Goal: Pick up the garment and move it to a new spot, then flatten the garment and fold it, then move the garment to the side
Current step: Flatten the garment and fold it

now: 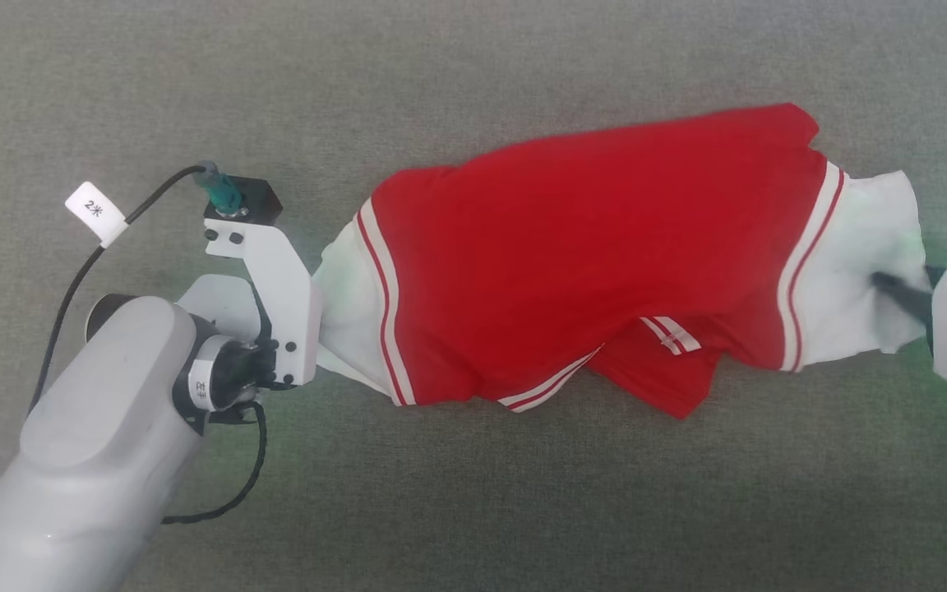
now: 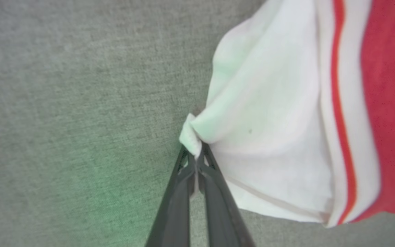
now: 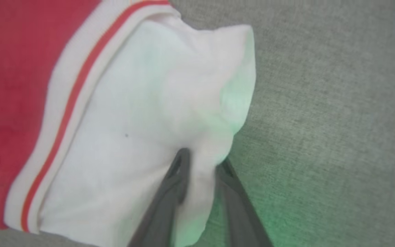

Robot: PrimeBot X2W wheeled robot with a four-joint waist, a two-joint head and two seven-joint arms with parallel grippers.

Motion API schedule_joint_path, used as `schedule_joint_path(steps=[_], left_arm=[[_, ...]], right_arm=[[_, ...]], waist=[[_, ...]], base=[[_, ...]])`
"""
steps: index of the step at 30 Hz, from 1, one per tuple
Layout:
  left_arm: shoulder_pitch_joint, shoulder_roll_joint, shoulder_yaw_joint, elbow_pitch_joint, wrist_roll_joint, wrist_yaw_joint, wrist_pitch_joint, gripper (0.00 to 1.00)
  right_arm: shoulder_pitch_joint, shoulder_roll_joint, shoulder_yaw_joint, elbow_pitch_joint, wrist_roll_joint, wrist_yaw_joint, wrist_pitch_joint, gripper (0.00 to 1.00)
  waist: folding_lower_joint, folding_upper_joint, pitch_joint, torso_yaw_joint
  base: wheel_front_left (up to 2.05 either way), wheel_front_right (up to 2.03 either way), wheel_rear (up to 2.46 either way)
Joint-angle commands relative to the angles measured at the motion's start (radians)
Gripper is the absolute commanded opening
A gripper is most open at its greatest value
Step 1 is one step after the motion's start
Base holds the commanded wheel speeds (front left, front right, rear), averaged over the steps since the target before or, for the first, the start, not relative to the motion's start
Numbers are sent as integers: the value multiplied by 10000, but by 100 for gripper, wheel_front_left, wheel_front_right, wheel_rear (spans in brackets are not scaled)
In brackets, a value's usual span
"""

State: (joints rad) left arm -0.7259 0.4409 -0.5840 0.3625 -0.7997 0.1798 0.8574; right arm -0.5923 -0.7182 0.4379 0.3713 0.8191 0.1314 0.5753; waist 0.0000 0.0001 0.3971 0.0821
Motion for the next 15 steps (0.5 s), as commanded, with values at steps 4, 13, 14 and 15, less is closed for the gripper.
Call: schedule_joint_path(steps=[4, 13, 14, 15], left_arm=[[-100, -175, -92, 431, -6, -95, -218, 0], [-1164, 634, 315, -417, 211, -17, 120, 0], [-1336, 737, 379, -574, 243, 28, 184, 0], [-1499, 821, 428, -697, 260, 39, 227, 0]], right_arm=[[-160, 110, 427, 398, 163, -13, -59, 0], [-1246, -286, 365, -448, 654, -12, -494, 0], [-1381, -318, 345, -592, 706, -12, -528, 0], [-1539, -340, 319, -712, 719, -12, -582, 0]], waist=[[0, -1, -313, 7], [0, -1, -1471, -271], [0, -1, -1602, -303], [0, -1, -1733, -340]], base=[[0, 0, 0], [0, 0, 0], [0, 0, 0], [0, 0, 0]])
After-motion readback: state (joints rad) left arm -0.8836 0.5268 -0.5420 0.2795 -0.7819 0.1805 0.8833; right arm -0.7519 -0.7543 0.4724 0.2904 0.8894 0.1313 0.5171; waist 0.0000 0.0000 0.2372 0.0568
